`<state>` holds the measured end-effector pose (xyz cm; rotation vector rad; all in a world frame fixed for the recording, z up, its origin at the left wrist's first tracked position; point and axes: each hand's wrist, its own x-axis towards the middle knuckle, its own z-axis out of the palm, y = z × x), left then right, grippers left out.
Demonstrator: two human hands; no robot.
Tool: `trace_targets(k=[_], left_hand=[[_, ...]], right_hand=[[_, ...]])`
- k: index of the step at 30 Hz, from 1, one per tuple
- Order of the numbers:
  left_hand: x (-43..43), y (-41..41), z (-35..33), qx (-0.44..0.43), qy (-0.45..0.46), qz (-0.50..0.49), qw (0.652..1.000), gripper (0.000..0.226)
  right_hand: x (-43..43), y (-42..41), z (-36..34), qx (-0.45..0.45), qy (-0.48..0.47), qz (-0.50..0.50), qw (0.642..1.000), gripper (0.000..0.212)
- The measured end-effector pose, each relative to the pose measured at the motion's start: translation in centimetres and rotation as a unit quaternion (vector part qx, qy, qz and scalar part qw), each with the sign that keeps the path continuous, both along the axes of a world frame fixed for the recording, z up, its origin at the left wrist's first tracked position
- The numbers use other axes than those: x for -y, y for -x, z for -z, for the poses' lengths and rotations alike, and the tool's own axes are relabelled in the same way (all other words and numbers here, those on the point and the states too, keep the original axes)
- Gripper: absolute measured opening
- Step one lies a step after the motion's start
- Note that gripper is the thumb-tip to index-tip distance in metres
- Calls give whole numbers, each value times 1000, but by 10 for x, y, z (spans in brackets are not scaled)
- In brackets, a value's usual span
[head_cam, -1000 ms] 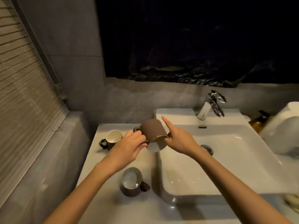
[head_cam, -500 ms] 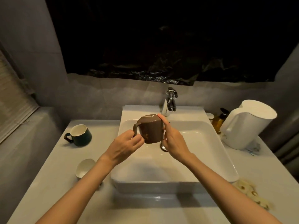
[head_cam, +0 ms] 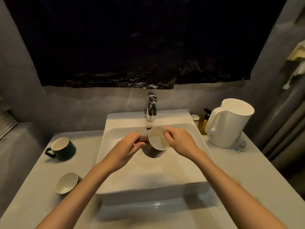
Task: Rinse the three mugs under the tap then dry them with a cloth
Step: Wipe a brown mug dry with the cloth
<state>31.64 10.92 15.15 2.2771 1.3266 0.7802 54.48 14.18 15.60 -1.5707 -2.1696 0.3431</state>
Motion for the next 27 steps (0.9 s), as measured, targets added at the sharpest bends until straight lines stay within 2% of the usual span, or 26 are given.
trace_targets(k=[4, 7, 9, 13, 15, 19, 21, 22, 24, 25, 27], left_hand=[[2, -35, -6, 87, 73, 19, 993, 14], [3, -64, -8, 144, 87, 18, 986, 17], [4, -80, -4, 168, 110, 16, 980, 20], [6, -108, 6, 212, 157, -2, 965, 24], [8, -118, 9, 248, 188, -12, 950, 24], [11, -130, 17, 284, 233, -35, 930, 25], [12, -133, 19, 297, 253, -39, 920, 28], [13, -133, 19, 305, 263, -41, 914, 28], [15, -133, 17, 320, 283, -48, 903, 25], [15, -133, 15, 331, 293, -48, 896, 24], [15, -130, 10, 349, 308, -47, 884, 24]], right_hand=[[12, -29, -12, -71, 74, 2, 995, 35], [27, -57, -15, -200, 159, 29, 966, 35], [33, -84, -4, -242, 154, 89, 954, 35], [55, -155, 49, -191, 59, 304, 931, 21], [67, -189, 90, -112, 96, 353, 924, 24], [84, -221, 163, 25, 291, 282, 914, 49], [90, -220, 186, 72, 313, 250, 913, 55], [92, -220, 196, 88, 296, 255, 916, 49], [95, -219, 206, 81, 245, 296, 920, 25], [95, -218, 205, 34, 216, 327, 919, 16], [91, -213, 195, -67, 161, 387, 905, 13]])
